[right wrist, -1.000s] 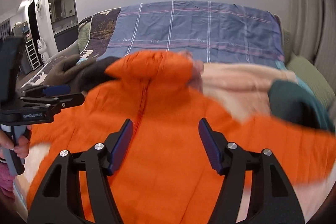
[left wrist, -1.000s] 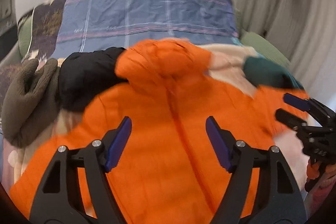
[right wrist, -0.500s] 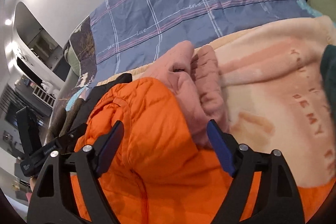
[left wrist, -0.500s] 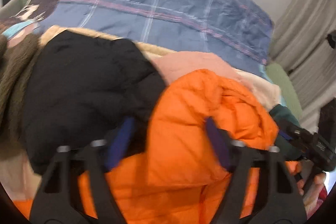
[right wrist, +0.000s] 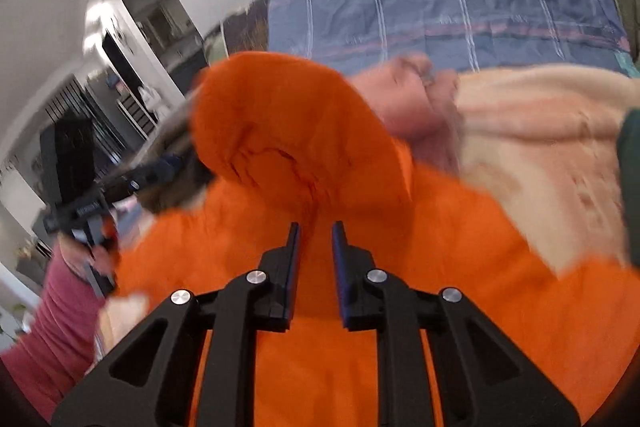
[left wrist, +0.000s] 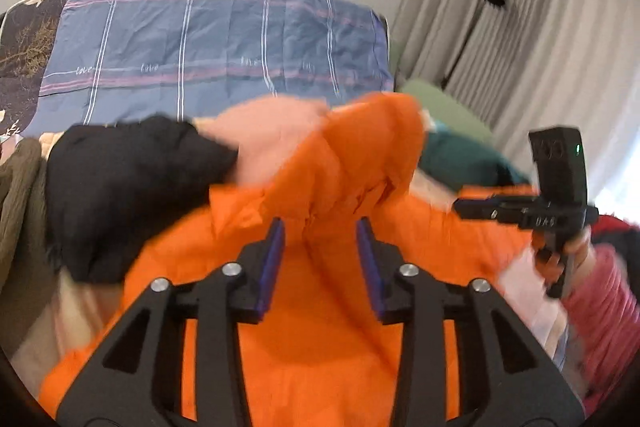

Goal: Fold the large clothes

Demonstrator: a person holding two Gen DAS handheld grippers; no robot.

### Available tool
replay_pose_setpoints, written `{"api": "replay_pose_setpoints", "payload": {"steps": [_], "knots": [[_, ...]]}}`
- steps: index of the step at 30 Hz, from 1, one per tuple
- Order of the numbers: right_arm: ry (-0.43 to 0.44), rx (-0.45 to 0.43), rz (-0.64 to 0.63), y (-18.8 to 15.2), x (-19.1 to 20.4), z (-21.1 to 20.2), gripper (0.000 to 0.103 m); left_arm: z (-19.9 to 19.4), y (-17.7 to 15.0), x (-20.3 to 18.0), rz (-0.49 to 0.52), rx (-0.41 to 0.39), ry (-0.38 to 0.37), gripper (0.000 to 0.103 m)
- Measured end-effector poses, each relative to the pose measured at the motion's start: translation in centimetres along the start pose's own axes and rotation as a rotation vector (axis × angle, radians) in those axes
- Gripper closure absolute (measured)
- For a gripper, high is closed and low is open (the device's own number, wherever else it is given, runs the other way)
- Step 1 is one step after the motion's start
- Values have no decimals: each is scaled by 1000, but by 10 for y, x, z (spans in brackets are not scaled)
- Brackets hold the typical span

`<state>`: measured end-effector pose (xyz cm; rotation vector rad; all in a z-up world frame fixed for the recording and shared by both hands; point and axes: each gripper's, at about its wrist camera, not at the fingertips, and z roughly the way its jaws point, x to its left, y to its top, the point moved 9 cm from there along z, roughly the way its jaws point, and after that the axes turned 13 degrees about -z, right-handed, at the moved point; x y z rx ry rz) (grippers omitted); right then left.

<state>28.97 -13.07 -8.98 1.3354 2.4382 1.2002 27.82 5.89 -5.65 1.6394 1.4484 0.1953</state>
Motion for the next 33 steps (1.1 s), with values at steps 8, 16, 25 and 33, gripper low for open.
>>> {"api": "replay_pose_setpoints", "payload": {"steps": [8, 16, 25, 33], "knots": [[-138, 4, 20, -16, 3, -13, 84, -19, -20, 6, -11, -18, 66, 57], [-89, 132, 147, -39, 29, 82, 84, 82, -77, -2, 50, 206, 213, 60], [-192, 166, 132, -75, 24, 99, 83, 79, -112, 14, 2, 192, 235, 56], [-223, 73, 18, -35, 62, 77, 68, -60, -130, 33, -177, -23, 197, 32]]}}
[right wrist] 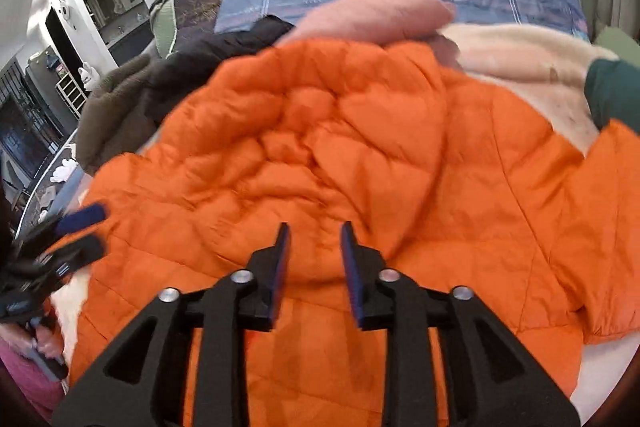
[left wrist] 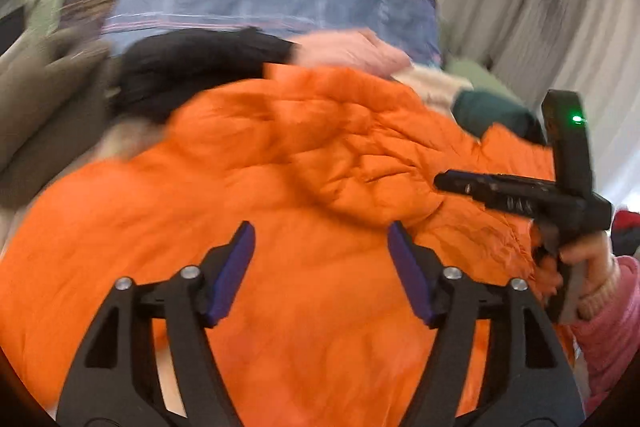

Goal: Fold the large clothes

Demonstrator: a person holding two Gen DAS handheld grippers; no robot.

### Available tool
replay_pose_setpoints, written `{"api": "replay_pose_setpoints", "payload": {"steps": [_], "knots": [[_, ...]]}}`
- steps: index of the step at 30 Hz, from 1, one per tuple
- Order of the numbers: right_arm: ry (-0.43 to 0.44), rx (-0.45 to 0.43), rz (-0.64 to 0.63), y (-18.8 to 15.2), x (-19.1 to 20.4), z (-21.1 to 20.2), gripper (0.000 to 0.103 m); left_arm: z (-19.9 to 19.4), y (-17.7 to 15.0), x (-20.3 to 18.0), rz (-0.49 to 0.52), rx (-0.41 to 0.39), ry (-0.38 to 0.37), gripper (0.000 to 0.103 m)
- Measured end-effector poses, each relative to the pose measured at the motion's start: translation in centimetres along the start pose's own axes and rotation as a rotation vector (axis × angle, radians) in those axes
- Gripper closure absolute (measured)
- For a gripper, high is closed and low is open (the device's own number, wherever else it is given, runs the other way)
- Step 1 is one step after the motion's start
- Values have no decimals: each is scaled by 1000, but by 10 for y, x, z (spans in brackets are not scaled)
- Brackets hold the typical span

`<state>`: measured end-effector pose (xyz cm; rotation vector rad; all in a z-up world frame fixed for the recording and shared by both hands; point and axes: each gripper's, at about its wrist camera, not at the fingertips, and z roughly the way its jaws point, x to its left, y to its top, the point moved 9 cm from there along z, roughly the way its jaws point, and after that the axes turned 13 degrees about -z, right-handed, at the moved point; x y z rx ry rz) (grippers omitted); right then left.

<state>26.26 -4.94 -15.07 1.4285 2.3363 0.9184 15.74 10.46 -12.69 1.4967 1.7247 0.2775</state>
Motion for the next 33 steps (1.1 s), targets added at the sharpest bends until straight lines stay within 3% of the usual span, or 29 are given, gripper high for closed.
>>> {"api": "replay_pose_setpoints", "payload": {"steps": [4, 7, 10, 12, 16, 19, 24, 28, 29, 31, 32, 33], "knots": [[29, 3, 8, 10, 20, 23, 67, -57, -30, 77, -175, -59, 103, 32], [-11, 96, 2, -14, 23, 59, 63, -98, -54, 136, -323, -94, 204, 32], [-66, 31, -69, -20, 29, 65, 61, -136, -80, 186, -511, -134, 214, 32], [-80, 17, -80, -20, 31, 62, 59, -152, -99, 208, -577, -137, 216, 31], [-49, -1, -53, -21, 28, 62, 58, -152, -118, 239, -669, -118, 244, 30], [-30, -13, -38, -21, 27, 64, 58, -145, -109, 260, -771, -175, 223, 24], [1, -33, -12, -24, 24, 59, 56, -135, -105, 300, -978, -227, 229, 24], [9, -37, -6, -27, 24, 56, 56, -135, -102, 311, -1030, -282, 231, 26], [8, -37, -7, -27, 25, 57, 55, -135, -101, 313, -1043, -298, 229, 30], [8, -38, -9, -30, 22, 54, 55, -137, -95, 321, -1054, -326, 231, 60], [8, -39, -9, -30, 22, 54, 55, -135, -90, 321, -1057, -327, 217, 86], [8, -39, -9, -30, 22, 54, 55, -133, -82, 319, -1062, -317, 186, 96]]}}
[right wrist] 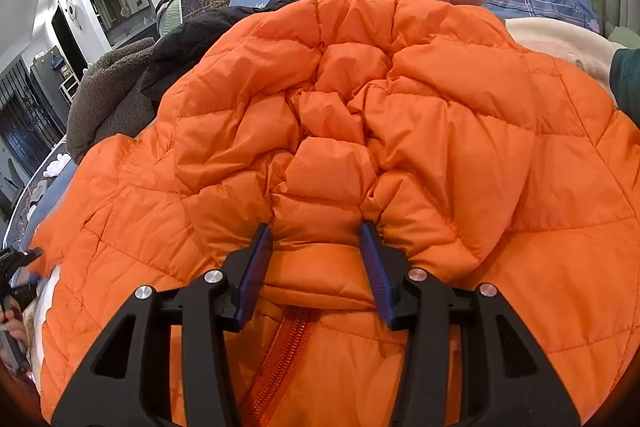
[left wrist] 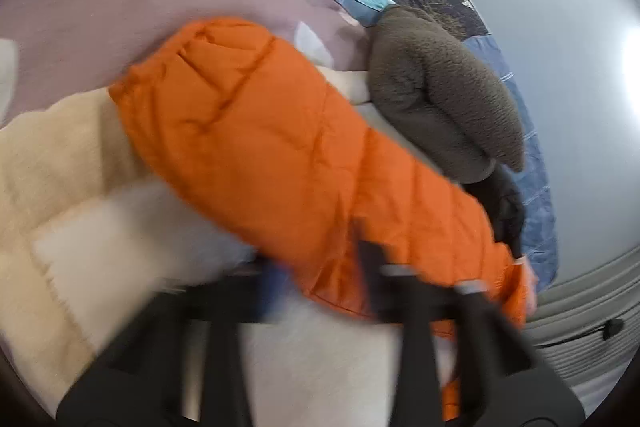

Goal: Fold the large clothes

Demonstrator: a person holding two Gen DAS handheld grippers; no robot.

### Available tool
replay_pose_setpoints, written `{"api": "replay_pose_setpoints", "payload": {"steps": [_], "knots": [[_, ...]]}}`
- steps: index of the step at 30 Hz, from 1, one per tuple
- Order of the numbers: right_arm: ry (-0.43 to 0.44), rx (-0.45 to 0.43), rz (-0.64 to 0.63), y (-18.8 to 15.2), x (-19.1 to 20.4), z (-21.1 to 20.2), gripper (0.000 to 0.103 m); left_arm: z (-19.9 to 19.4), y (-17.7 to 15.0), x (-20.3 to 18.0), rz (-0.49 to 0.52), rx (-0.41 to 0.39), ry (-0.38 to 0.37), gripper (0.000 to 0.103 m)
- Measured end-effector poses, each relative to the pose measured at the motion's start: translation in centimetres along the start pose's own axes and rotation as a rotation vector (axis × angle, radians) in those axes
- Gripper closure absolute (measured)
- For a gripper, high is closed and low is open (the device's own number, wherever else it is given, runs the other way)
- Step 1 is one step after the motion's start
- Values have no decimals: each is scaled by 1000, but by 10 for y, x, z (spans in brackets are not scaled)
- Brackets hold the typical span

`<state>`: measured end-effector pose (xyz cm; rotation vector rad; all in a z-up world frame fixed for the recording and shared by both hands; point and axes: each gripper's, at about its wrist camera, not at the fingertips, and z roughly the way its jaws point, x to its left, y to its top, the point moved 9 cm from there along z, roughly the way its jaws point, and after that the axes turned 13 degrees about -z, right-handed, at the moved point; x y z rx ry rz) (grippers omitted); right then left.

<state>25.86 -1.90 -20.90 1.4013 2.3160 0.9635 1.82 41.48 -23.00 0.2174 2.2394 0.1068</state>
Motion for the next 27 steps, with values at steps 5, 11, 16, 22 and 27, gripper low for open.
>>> {"api": "replay_pose_setpoints", "payload": {"steps": [5, 11, 16, 22, 27], "knots": [[25, -9, 21, -2, -2, -1, 55, -30, -14, -100, 283, -68, -113, 97], [29, -11, 22, -3, -7, -2, 54, -44, -107, -262, 600, 5, -355, 97], [64, -38, 67, -4, -13, -10, 54, -18, -253, -368, 864, 163, -521, 97], [140, -105, 241, -19, -40, -61, 47, 39, -390, -380, 1009, 436, -508, 64], [35, -95, 327, -36, -84, -94, 45, 66, -416, -353, 1079, 463, -451, 50]]}}
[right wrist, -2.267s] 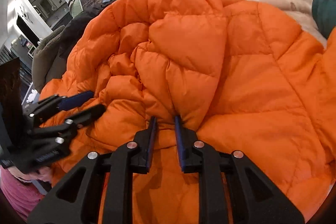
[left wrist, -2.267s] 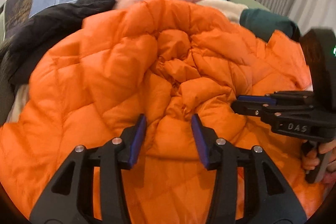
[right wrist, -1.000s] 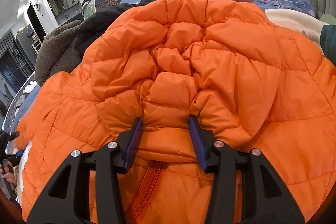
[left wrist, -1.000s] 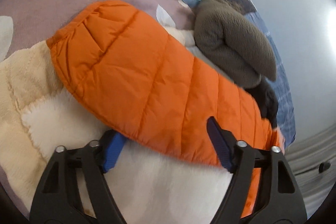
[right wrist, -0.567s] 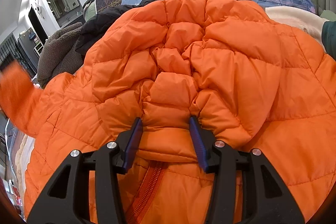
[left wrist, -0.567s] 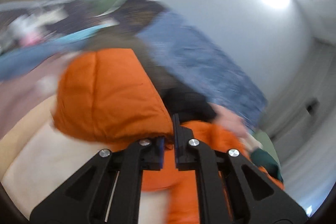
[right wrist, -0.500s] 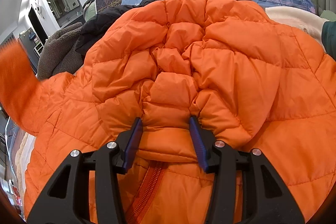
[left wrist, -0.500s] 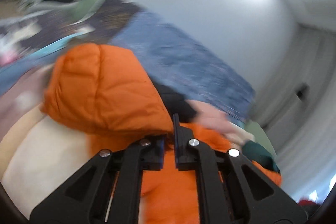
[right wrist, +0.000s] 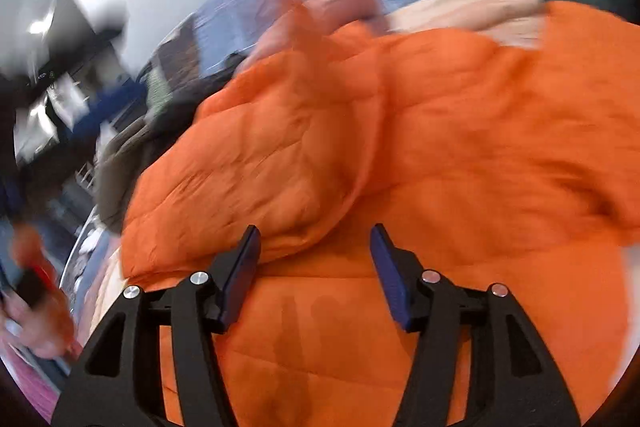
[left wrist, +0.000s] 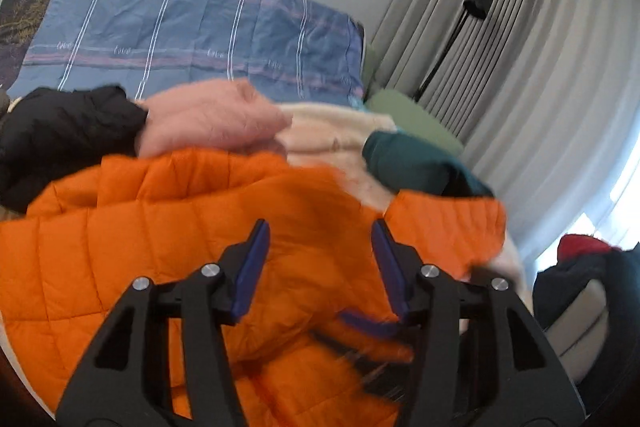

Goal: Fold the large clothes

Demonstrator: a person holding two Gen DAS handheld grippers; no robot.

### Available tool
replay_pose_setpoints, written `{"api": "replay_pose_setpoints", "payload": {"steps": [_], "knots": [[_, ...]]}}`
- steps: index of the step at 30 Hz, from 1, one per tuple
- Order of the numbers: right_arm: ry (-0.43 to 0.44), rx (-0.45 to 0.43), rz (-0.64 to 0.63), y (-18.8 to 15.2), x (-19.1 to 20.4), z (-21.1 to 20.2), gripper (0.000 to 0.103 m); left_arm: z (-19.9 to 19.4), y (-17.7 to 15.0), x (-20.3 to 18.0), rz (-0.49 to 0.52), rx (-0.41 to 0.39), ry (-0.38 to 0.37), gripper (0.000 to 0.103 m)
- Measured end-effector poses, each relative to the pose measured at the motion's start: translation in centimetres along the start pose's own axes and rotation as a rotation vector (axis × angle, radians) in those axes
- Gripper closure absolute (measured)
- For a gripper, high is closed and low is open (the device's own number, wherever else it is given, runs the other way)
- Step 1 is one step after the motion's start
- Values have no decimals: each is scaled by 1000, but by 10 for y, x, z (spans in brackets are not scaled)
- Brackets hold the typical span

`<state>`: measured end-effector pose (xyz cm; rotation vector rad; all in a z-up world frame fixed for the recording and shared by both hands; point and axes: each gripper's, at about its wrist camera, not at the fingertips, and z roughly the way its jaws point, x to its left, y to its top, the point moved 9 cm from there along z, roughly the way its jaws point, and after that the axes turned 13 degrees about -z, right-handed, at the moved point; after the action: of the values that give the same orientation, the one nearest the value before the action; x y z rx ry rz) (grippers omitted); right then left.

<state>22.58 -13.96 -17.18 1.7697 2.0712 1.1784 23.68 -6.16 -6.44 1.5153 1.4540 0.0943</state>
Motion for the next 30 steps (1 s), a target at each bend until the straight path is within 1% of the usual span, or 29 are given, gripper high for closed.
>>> {"api": "replay_pose_setpoints", "payload": {"steps": [2, 3, 5, 7, 9, 11, 13, 15, 16, 17, 18, 19, 21, 23, 24, 25, 26, 27, 28, 29, 30], "knots": [[3, 1, 47, 4, -15, -7, 45, -3, -3, 15, -11, 4, 19, 49], [-3, 3, 61, 5, -20, -8, 45, -9, -10, 23, -16, 0, 33, 49], [-24, 4, 83, 11, -29, -10, 44, -21, -13, 41, -17, -12, 70, 48], [-69, 12, 86, 22, -39, -7, 41, -34, -18, 64, -2, -29, 131, 46], [-108, 22, 95, 23, -44, -4, 40, -45, -23, 84, 6, -34, 191, 46], [-139, 29, 114, 29, -46, 4, 40, -47, -31, 108, -7, -8, 242, 46], [-165, 34, 117, 33, -53, 12, 40, -41, -39, 124, -24, 33, 262, 47], [-177, 69, 113, 30, -58, 26, 39, -33, -49, 139, -35, 70, 291, 51], [-175, 72, 110, 27, -58, 30, 44, -28, -54, 144, -39, 83, 300, 51], [-162, 70, 90, 27, -55, 30, 87, -24, -57, 146, -42, 92, 301, 51], [-153, 67, 59, 26, -49, 26, 93, -23, -59, 148, -42, 94, 303, 51], [-193, 54, 35, 29, -48, 19, 93, -24, -60, 148, -39, 95, 303, 51], [-360, 30, -38, 31, -50, -7, 93, -28, -57, 143, -34, 90, 275, 53], [-421, 24, -45, 30, -56, -18, 92, -32, -50, 135, -38, 76, 248, 54], [-442, 36, -35, 29, -63, -18, 91, -34, -46, 128, -32, 68, 229, 56], [-442, 70, -24, 24, -71, -14, 84, -35, -43, 121, -19, 62, 215, 58], [-401, 110, -23, 18, -74, -5, 72, -34, -41, 116, -2, 61, 211, 60], [-382, 126, -18, 15, -74, -2, 66, -30, -41, 111, 21, 71, 223, 67], [-377, 107, -2, 14, -75, -6, 65, -23, -42, 107, 38, 87, 233, 71], [-392, 75, 17, 15, -75, -13, 64, -18, -46, 105, 54, 109, 236, 77], [-414, 36, 31, 18, -76, -23, 64, -9, -54, 104, 71, 140, 246, 80]]}}
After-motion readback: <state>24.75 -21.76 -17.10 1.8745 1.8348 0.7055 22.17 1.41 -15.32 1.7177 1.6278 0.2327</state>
